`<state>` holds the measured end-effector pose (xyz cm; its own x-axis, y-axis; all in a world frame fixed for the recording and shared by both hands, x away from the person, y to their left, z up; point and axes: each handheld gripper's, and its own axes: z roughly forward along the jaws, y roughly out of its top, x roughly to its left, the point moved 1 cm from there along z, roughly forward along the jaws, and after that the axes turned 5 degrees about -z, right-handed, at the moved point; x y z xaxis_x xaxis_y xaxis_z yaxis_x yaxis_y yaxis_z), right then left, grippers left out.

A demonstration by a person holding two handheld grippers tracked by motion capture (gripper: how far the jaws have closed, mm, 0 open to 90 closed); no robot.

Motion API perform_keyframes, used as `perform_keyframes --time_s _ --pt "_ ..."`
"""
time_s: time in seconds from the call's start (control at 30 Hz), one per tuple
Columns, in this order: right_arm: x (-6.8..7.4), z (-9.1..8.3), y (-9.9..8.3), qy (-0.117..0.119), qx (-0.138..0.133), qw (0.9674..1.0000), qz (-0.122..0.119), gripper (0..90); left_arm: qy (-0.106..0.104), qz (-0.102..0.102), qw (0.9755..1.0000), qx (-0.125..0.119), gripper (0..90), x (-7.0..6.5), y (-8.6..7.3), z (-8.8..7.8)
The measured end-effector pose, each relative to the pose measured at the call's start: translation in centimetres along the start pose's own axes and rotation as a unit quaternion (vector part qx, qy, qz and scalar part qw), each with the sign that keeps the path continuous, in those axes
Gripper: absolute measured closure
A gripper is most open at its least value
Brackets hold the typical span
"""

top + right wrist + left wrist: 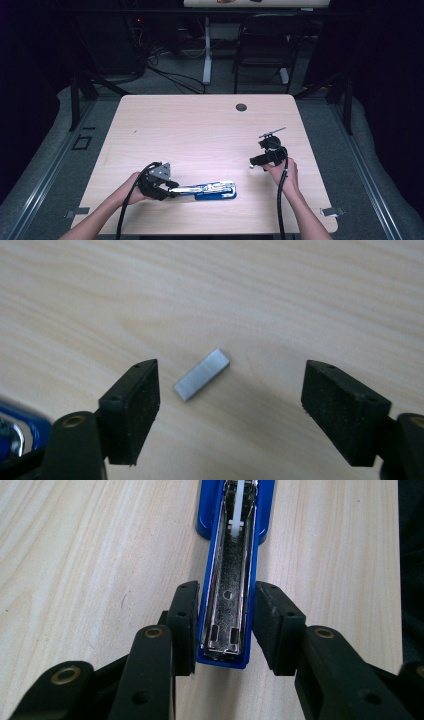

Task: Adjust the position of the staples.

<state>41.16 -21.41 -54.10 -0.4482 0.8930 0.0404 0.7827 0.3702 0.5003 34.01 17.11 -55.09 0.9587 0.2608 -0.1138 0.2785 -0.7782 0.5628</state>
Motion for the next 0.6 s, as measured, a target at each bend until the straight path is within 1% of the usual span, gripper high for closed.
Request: perform_keyframes --time_s 0.1,0.17,0.2,0.27,0.3,0.37,0.4,0.5,0.53,0.6 --pt "0.2 0.4 0.3 -0.002 -0.012 0.9999 0.008 29.7 0.001 -0.001 1.0 -0.001 63.5 -0.1 0.0 0.0" --pt "0.3 0.6 0.4 0.002 -0.012 0.9999 0.008 32.0 0.003 -0.002 1.0 -0.001 63.5 -0.1 0.0 0.0" --pt "0.4 0.9 0.4 -0.004 -0.013 0.9999 0.007 33.1 0.005 -0.001 1.0 -0.001 63.5 -0.1 0.0 0.0" --pt "0.4 1.2 0.4 -0.01 -0.001 0.9999 -0.004 35.4 0.005 0.001 1.0 0.001 63.5 -0.2 0.0 0.0" --pt "0.6 1.4 0.3 -0.009 -0.002 1.0 -0.002 37.2 0.006 0.0 1.0 -0.001 63.4 -0.1 0.0 0.1" --pt "0.8 1.8 0.3 -0.006 0.006 0.9999 -0.009 39.7 0.006 -0.001 1.0 -0.003 63.5 -0.1 0.0 0.1" --pt "0.9 1.9 0.3 -0.013 0.013 0.9997 -0.016 40.5 0.007 0.0 1.0 -0.002 63.5 -0.2 0.0 0.1" --pt "1.6 2.2 0.5 -0.022 0.011 0.9994 -0.026 44.8 0.004 0.0 1.0 0.0 63.5 -0.1 0.0 0.0" --pt "1.6 2.2 0.5 -0.025 0.017 0.9991 -0.031 46.1 0.005 0.001 1.0 0.001 63.5 -0.1 0.0 0.0" --pt "1.8 2.4 0.6 -0.029 0.02 0.9988 -0.034 48.8 0.002 0.0 1.0 0.002 63.5 -0.2 0.0 0.0"
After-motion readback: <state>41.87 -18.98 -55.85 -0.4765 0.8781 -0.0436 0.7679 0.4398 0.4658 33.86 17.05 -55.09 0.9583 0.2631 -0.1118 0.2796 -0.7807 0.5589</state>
